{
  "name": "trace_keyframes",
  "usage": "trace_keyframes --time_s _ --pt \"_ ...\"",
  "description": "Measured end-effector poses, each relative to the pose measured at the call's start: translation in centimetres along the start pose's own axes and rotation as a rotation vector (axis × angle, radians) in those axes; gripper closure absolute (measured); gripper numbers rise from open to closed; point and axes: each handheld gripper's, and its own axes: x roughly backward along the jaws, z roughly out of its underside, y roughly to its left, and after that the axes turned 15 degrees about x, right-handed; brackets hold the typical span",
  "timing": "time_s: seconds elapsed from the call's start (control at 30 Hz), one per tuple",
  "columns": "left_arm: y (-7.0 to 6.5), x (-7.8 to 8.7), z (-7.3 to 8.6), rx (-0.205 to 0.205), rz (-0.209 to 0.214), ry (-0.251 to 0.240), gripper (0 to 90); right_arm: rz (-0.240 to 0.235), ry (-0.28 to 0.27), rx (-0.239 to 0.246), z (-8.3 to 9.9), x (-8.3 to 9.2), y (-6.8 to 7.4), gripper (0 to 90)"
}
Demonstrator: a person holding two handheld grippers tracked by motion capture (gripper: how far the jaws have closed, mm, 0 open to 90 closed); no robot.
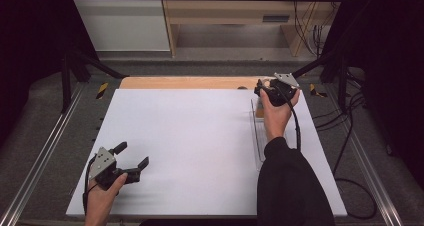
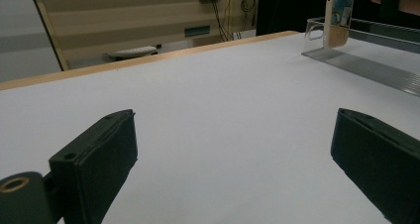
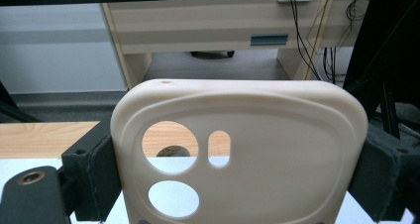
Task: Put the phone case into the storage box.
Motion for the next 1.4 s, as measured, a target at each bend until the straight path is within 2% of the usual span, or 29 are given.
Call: trace_keyframes --time_s 0.1,0.23,0.33,0.5,0.63,0.8,0.93,1.4 --pt "-0.1 0.0 0.0 -0.002 0.002 0.002 3.6 0.006 -0.002 -0.025 0.1 -0.3 0.0 11.0" --pt "-0.1 -0.1 0.1 -0.002 0.005 0.007 3.7 0.011 -0.011 -0.029 0.1 -0.7 0.1 11.1" --pt "-0.2 -0.3 0.1 -0.007 0.007 0.015 3.7 0.004 -0.012 -0.052 0.3 -1.0 0.1 11.0" --pt "-0.2 -0.3 0.1 -0.004 0.004 0.012 3.6 0.018 -0.012 -0.033 0.6 -1.4 0.3 11.0" --pt "-0.1 -0.2 0.1 -0.001 -0.001 0.007 3.6 0.017 -0.014 -0.044 0.7 -1.5 0.4 11.0" --pt "-0.2 -0.3 0.1 -0.003 0.002 0.011 3.6 0.023 -0.016 -0.031 0.8 -1.8 0.7 10.9" --pt "-0.3 -0.3 0.1 -0.006 0.004 0.013 3.6 0.020 -0.022 0.001 0.9 -1.9 1.0 10.9" --pt "-0.3 -0.3 0.2 -0.007 0.002 0.018 3.7 0.006 -0.025 0.039 1.0 -1.8 1.2 10.6"
